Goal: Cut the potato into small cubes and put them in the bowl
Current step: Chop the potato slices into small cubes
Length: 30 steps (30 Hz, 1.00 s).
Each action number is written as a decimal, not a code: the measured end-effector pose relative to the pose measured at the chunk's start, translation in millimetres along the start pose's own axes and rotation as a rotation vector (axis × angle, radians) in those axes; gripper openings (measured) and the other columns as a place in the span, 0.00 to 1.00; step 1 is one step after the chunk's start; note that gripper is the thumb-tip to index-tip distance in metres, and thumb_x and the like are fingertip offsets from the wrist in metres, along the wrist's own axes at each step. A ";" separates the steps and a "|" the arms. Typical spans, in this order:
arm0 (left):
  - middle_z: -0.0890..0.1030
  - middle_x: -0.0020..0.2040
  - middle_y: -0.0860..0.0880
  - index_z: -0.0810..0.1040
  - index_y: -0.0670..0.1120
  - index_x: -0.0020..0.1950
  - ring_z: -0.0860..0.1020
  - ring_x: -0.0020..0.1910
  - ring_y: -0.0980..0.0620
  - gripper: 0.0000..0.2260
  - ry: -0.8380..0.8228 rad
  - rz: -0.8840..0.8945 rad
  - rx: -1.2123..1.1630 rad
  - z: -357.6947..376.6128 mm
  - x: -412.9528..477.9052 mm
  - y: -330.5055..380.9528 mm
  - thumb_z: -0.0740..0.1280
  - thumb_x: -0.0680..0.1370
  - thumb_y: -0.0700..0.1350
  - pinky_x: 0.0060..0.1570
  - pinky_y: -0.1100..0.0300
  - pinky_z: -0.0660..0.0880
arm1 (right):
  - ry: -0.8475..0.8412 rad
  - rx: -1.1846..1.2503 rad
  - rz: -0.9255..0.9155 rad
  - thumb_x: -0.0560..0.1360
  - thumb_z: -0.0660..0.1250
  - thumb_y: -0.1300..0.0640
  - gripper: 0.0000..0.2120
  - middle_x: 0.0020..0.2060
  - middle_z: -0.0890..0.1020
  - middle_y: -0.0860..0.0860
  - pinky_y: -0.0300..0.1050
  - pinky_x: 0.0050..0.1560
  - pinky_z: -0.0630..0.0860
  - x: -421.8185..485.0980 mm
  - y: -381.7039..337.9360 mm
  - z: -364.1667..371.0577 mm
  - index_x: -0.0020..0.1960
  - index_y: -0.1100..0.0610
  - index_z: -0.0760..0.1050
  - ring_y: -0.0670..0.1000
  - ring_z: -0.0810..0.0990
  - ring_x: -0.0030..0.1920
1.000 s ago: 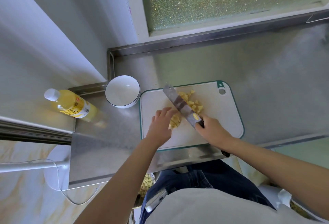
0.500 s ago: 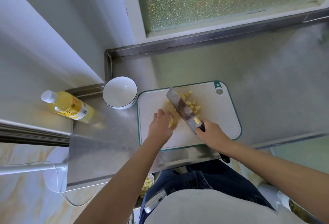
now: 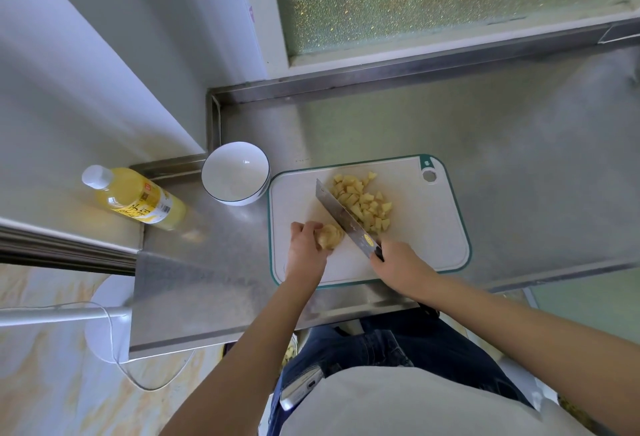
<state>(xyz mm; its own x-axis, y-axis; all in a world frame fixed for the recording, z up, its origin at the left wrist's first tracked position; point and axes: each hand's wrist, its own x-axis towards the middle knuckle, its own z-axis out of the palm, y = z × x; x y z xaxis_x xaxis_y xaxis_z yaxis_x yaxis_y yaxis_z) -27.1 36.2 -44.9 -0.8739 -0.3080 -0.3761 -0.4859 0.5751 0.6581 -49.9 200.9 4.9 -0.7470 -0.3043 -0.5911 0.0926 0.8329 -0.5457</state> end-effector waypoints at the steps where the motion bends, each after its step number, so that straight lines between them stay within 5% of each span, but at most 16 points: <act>1: 0.68 0.59 0.44 0.73 0.42 0.62 0.75 0.49 0.45 0.20 0.004 -0.005 -0.007 0.0 0.5 -0.2 0.71 0.71 0.37 0.52 0.55 0.76 | -0.005 -0.007 0.000 0.79 0.56 0.59 0.09 0.31 0.68 0.48 0.43 0.35 0.64 -0.1 -0.6 1.1 0.39 0.57 0.64 0.52 0.70 0.35; 9: 0.72 0.55 0.45 0.76 0.43 0.59 0.74 0.48 0.48 0.18 0.045 0.010 -0.052 2.2 0.2 -2.3 0.71 0.70 0.35 0.48 0.60 0.73 | -0.010 -0.053 -0.015 0.79 0.55 0.60 0.10 0.32 0.69 0.51 0.43 0.40 0.65 0.1 -0.1 2.3 0.39 0.57 0.63 0.54 0.70 0.37; 14: 0.72 0.56 0.45 0.75 0.43 0.60 0.73 0.48 0.50 0.20 0.059 0.015 -0.082 2.7 -1.8 -2.0 0.72 0.69 0.37 0.46 0.63 0.71 | -0.007 -0.067 -0.027 0.79 0.55 0.60 0.17 0.30 0.67 0.48 0.41 0.31 0.60 -1.3 -1.7 0.1 0.33 0.51 0.57 0.47 0.66 0.30; 19: 0.71 0.55 0.46 0.73 0.42 0.61 0.73 0.45 0.52 0.23 0.080 0.010 -0.120 4.7 -4.5 2.1 0.74 0.69 0.44 0.48 0.63 0.72 | 0.004 -0.030 -0.020 0.78 0.57 0.59 0.07 0.33 0.71 0.51 0.43 0.35 0.64 3.2 1.1 -4.8 0.45 0.61 0.68 0.54 0.70 0.37; 24: 0.72 0.55 0.46 0.75 0.41 0.57 0.74 0.46 0.49 0.17 0.106 -0.041 -0.131 7.0 -3.8 1.3 0.73 0.71 0.43 0.50 0.55 0.76 | 0.004 -0.060 -0.033 0.79 0.57 0.58 0.15 0.29 0.67 0.49 0.38 0.28 0.58 4.4 0.0 -15.4 0.34 0.52 0.60 0.46 0.65 0.29; 30: 0.73 0.54 0.45 0.77 0.41 0.56 0.74 0.45 0.49 0.16 0.114 -0.055 -0.114 7.5 -1.4 1.9 0.73 0.70 0.41 0.47 0.57 0.75 | -0.003 -0.075 -0.058 0.79 0.56 0.58 0.14 0.30 0.67 0.49 0.39 0.29 0.60 -3.5 -4.0 -16.4 0.34 0.53 0.60 0.47 0.65 0.29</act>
<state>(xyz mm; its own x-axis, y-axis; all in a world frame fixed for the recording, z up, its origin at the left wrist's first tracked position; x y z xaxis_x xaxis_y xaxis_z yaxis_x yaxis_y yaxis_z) -26.7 43.4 -48.0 -0.8388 -0.4244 -0.3411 -0.5255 0.4673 0.7109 -58.4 206.2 18.8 -0.7476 -0.3541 -0.5619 -0.0001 0.8461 -0.5330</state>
